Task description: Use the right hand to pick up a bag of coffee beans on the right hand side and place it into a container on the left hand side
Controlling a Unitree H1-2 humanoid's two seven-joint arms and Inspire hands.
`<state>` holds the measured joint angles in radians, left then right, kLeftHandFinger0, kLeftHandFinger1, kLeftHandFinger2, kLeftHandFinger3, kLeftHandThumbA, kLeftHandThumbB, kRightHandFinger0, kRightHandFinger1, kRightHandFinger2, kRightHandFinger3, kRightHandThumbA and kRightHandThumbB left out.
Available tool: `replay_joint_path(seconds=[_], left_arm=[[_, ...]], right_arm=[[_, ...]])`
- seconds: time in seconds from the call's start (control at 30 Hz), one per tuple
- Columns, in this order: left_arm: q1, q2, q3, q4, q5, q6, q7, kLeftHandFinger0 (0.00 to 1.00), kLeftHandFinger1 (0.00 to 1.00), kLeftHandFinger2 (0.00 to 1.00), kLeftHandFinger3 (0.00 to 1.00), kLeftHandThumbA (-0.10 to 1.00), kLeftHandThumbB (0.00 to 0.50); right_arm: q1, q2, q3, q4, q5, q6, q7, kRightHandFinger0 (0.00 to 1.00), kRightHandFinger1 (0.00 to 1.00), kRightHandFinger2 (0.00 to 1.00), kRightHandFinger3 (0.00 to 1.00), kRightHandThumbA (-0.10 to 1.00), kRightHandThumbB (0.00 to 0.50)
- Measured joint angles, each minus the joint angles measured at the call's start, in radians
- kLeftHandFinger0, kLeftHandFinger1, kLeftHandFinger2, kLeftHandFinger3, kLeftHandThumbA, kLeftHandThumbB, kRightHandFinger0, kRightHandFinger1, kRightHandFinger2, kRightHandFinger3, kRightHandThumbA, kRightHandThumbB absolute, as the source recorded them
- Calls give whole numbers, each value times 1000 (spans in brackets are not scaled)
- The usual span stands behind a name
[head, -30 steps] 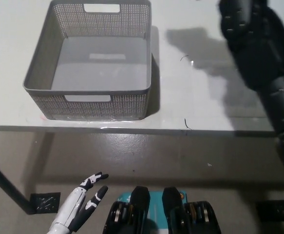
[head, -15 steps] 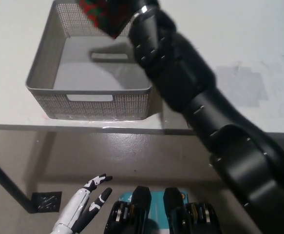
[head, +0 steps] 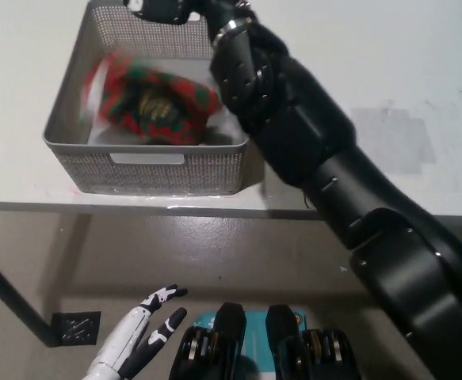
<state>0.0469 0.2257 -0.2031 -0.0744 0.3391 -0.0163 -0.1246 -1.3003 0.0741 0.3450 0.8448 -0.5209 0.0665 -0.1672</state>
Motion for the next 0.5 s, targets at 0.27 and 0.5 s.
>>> replay_joint_path(seconds=[0.27,0.5], left_arm=[[-5,3,-15,0,4,5,-6,1000,1000,1000,1000,1000,59],[-8,4,-18,0,4,10,-12,1000,1000,1000,1000,1000,32]], right_arm=[[40,-44,27,-56,-11,44,55,1000,1000,1000,1000,931,323],[106,-115,9,-298,-12,75,112,1000,1000,1000,1000,979,287]])
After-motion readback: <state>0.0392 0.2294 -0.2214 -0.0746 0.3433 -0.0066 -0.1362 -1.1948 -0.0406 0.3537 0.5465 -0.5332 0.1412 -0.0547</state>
